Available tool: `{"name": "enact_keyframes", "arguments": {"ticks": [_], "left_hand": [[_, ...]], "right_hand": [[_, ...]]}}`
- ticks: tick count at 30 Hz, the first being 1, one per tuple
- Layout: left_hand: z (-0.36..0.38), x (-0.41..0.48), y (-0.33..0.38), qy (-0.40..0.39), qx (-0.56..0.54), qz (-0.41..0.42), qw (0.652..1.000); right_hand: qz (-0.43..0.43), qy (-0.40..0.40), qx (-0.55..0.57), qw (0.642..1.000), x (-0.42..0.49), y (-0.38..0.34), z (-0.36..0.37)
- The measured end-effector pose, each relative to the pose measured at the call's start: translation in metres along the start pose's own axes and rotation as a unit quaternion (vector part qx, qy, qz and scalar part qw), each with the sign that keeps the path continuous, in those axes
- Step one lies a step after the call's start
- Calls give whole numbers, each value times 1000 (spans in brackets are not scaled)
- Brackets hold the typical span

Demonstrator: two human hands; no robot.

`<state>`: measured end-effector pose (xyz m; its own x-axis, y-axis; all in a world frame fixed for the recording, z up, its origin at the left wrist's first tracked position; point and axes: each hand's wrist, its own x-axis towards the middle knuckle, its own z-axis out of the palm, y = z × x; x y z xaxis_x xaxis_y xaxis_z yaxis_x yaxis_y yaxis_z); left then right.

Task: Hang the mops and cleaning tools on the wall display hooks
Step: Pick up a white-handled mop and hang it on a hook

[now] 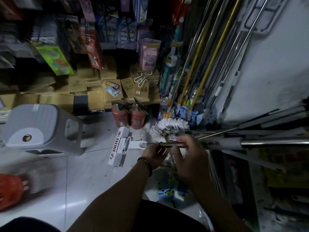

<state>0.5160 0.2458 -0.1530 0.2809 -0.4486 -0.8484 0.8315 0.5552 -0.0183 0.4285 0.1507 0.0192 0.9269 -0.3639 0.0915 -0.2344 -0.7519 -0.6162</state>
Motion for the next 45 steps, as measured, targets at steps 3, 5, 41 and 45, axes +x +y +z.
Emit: {"name": "enact_keyframes", "arguments": {"ticks": [3, 5, 41, 45], "left_hand": [[7, -11, -12, -8, 45, 2, 999], [11, -17, -17, -2, 59, 14, 998], [94, -57, 127, -24, 185, 262, 947], [133, -105, 118, -75, 230, 351, 904]], "right_hand": [[-141, -73, -300, 940, 41, 1, -10], [7, -211, -396, 894, 57, 1, -11], [214, -247, 97, 940, 60, 65, -45], [178, -251, 150, 939, 85, 36, -52]]}}
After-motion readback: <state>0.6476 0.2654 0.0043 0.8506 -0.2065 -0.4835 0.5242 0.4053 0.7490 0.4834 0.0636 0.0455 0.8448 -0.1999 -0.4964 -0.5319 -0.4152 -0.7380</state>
